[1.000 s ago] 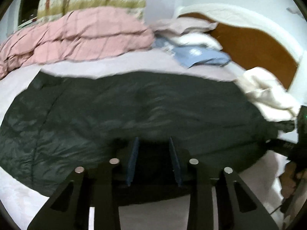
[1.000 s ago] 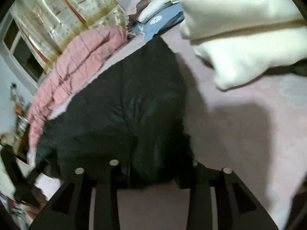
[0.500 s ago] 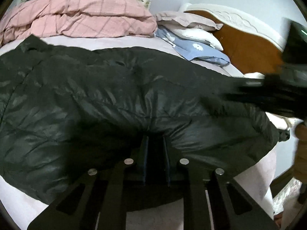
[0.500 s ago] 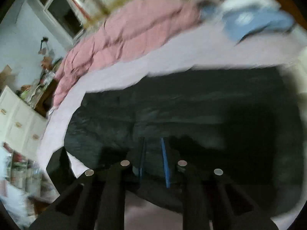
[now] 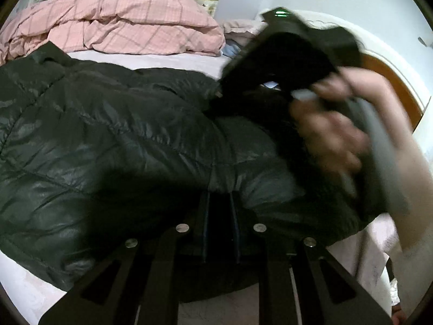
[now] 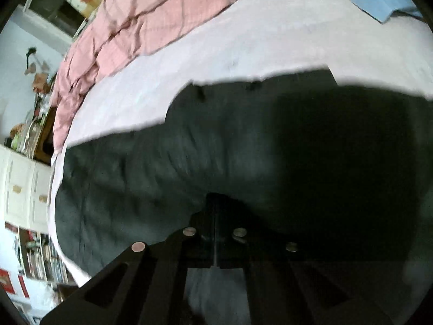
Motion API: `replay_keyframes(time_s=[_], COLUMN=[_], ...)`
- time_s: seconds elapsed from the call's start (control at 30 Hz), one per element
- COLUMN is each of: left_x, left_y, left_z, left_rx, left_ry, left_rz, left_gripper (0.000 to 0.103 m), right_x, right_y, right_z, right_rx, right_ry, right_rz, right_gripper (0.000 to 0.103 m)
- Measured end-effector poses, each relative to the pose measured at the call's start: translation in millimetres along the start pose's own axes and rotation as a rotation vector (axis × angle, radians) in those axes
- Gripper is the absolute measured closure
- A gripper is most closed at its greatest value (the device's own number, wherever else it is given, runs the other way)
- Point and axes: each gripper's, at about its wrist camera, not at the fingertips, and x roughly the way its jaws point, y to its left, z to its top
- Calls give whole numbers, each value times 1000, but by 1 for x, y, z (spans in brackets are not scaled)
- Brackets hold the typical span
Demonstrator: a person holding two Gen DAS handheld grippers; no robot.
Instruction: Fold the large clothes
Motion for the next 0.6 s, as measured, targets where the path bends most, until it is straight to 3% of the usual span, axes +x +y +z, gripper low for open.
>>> replay_keyframes(time_s=[0.1, 0.17, 0.23, 0.27, 0.33, 0.4, 0.43, 0.5, 0.6], left_x=[0, 0, -1, -1, -1, -1, 0, 0, 1], left_y=[3, 1, 0, -1, -1, -1, -1, -1, 3], left_z=[1, 0, -2, -2, -2, -2, -1, -1, 0], left_rx=[-10, -2, 6, 8, 5, 5, 6, 11, 2], left_ry=[1, 2, 1, 0, 1, -2, -4, -8, -5], left_rz=[-3, 4, 8, 9, 8, 6, 8, 11, -2], left_gripper=[87, 87, 87, 87, 87, 87, 87, 87, 87], right_x=[22, 26, 29, 32, 19, -24, -46, -97, -150], right_y=[11, 21, 24, 17, 6, 2, 4, 5, -8], right_z=[29, 47, 65, 73, 71, 46, 29, -22, -90], right_rx=[-19, -25, -47, -39, 37, 45, 28, -26, -70], right_ry=[26, -33, -105, -100, -95, -178, -230, -342, -428], right_rz=[11, -28, -174, -233, -118, 71, 95, 86, 53], right_gripper=[103, 103, 103, 103, 103, 103, 103, 95, 93])
